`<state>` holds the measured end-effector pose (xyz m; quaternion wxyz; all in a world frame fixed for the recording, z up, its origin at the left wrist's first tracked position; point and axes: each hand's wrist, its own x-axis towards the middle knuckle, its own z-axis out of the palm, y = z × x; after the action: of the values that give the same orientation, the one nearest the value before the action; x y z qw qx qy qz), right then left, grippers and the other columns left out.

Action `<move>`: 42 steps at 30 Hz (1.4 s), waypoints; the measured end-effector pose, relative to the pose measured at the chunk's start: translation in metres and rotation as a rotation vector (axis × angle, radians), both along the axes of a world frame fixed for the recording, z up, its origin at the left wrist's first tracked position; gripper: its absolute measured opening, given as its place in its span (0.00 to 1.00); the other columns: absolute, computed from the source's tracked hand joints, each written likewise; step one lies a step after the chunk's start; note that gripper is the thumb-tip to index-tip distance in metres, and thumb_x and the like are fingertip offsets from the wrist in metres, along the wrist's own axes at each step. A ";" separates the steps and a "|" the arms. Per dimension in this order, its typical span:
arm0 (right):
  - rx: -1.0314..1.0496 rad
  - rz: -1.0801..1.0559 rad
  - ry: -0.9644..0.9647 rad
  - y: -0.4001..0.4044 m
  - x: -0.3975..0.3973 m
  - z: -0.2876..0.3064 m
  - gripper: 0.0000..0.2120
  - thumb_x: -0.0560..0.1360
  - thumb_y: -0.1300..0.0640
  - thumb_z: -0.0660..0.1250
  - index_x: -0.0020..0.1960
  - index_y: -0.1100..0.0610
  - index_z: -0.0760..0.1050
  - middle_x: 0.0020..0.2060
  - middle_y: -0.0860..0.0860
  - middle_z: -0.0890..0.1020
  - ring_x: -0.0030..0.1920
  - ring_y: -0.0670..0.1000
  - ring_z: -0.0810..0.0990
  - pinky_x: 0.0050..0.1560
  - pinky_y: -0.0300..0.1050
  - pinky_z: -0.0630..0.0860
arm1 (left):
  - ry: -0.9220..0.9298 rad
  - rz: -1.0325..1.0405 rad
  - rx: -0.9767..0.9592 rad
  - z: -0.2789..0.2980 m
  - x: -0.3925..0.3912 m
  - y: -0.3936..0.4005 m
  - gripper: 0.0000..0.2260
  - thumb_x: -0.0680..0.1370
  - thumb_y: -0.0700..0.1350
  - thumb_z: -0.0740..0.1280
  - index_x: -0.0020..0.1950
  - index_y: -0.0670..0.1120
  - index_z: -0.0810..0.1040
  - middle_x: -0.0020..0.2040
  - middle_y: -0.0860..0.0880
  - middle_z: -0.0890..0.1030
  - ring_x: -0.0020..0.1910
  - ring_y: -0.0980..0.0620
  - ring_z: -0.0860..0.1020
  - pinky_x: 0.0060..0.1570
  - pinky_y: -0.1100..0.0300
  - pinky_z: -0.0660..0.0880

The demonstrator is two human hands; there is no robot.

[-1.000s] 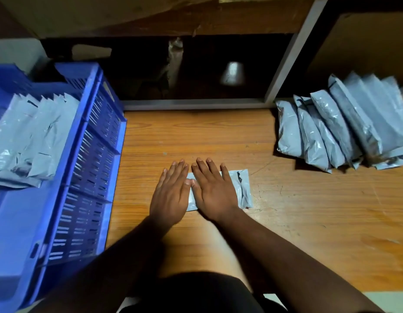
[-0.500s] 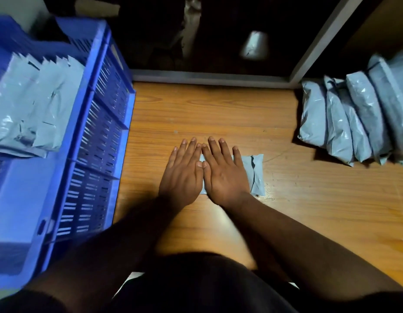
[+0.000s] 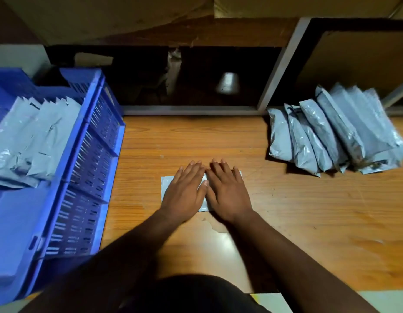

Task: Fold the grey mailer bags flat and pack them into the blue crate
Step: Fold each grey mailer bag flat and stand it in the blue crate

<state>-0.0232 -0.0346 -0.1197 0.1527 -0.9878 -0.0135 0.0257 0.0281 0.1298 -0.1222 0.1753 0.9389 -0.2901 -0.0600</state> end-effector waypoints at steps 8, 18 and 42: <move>-0.034 -0.030 0.010 -0.002 -0.005 -0.018 0.29 0.86 0.39 0.41 0.84 0.48 0.56 0.84 0.50 0.53 0.84 0.55 0.47 0.82 0.60 0.45 | -0.142 0.006 0.151 -0.013 -0.004 -0.004 0.30 0.87 0.57 0.40 0.82 0.40 0.60 0.82 0.43 0.61 0.82 0.47 0.56 0.80 0.48 0.54; -0.083 -0.021 0.026 -0.001 -0.001 -0.023 0.29 0.86 0.41 0.40 0.84 0.49 0.53 0.84 0.51 0.52 0.83 0.57 0.46 0.81 0.62 0.47 | -0.220 -0.002 0.145 -0.025 -0.004 -0.007 0.25 0.88 0.52 0.49 0.81 0.39 0.62 0.81 0.41 0.61 0.81 0.44 0.58 0.79 0.46 0.59; -0.058 0.066 0.036 0.005 0.000 -0.020 0.33 0.85 0.39 0.40 0.84 0.55 0.50 0.84 0.51 0.50 0.84 0.54 0.47 0.81 0.59 0.40 | -0.036 0.071 0.112 -0.018 -0.008 0.031 0.31 0.85 0.61 0.42 0.84 0.45 0.55 0.84 0.48 0.54 0.83 0.52 0.51 0.81 0.48 0.48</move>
<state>-0.0235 -0.0298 -0.1399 0.1232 -0.9903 -0.0426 0.0490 0.0201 0.1604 -0.1402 0.1195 0.9578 -0.2559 -0.0530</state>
